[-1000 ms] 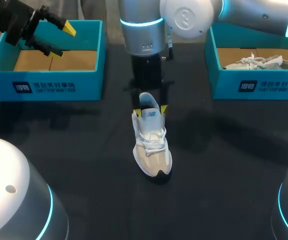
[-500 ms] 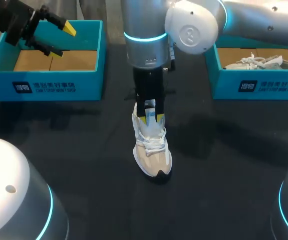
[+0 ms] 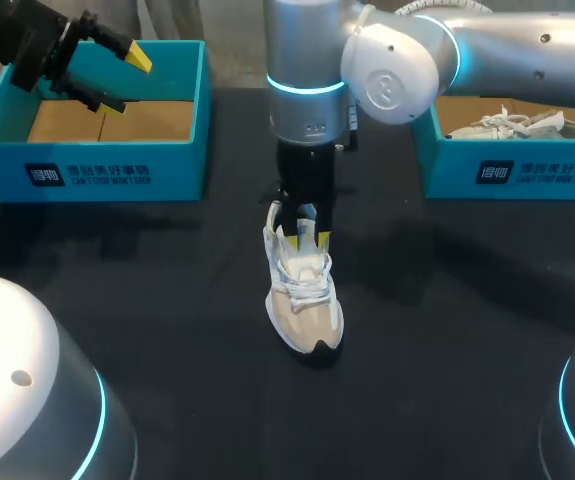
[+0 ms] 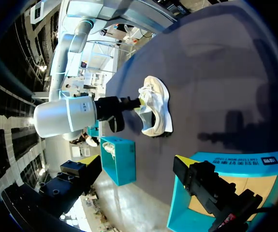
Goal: Take the shoe out of the shoebox, open the shoe tongue, remove and reinsert the insole, then place the shoe into the shoebox
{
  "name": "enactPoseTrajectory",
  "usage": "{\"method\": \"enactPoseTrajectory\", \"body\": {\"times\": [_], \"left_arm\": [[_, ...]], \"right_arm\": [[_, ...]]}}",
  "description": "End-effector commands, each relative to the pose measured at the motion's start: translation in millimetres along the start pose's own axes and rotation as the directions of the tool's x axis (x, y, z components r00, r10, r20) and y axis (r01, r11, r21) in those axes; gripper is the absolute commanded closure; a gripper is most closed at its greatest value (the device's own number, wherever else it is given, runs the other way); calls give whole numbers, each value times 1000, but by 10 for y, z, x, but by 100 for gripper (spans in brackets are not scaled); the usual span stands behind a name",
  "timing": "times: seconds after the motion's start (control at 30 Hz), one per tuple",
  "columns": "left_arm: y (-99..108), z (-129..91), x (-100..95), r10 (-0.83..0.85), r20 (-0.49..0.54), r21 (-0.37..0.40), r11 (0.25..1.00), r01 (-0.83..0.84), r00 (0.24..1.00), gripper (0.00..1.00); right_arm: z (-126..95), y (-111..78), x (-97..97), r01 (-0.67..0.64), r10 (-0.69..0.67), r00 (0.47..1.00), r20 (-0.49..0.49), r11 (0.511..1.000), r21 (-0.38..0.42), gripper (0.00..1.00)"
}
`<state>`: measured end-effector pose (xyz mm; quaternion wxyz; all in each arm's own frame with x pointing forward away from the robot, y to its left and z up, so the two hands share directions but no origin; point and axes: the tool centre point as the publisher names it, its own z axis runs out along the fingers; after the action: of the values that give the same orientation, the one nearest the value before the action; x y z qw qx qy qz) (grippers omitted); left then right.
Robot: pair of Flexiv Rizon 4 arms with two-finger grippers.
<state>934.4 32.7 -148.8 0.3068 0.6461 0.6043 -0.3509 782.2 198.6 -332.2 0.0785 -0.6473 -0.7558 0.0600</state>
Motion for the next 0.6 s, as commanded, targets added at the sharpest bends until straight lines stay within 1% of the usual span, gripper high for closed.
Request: {"method": "enactPoseTrajectory", "body": {"times": [0.03,0.13,0.23,0.4,0.6], "left_arm": [[0,-2,-3,0,-3,0,1000,0,1000,0],[0,-2,-3,0,-3,0,1000,0,1000,0],[0,-2,-3,0,-3,0,1000,0,1000,0],[0,-2,-3,0,-3,0,1000,0,1000,0],[0,-2,-3,0,-3,0,1000,0,1000,0]], "right_arm": [[-24,10,0,2,-2,1000,1,1000,1,63],[-123,-12,-3,3,-3,1000,10,1000,-13,62],[-163,-11,-3,6,-5,1000,11,1000,-21,60],[-99,45,9,14,-14,1000,0,1000,-16,60],[-10,34,56,19,-19,1000,-21,1000,0,60]]}}
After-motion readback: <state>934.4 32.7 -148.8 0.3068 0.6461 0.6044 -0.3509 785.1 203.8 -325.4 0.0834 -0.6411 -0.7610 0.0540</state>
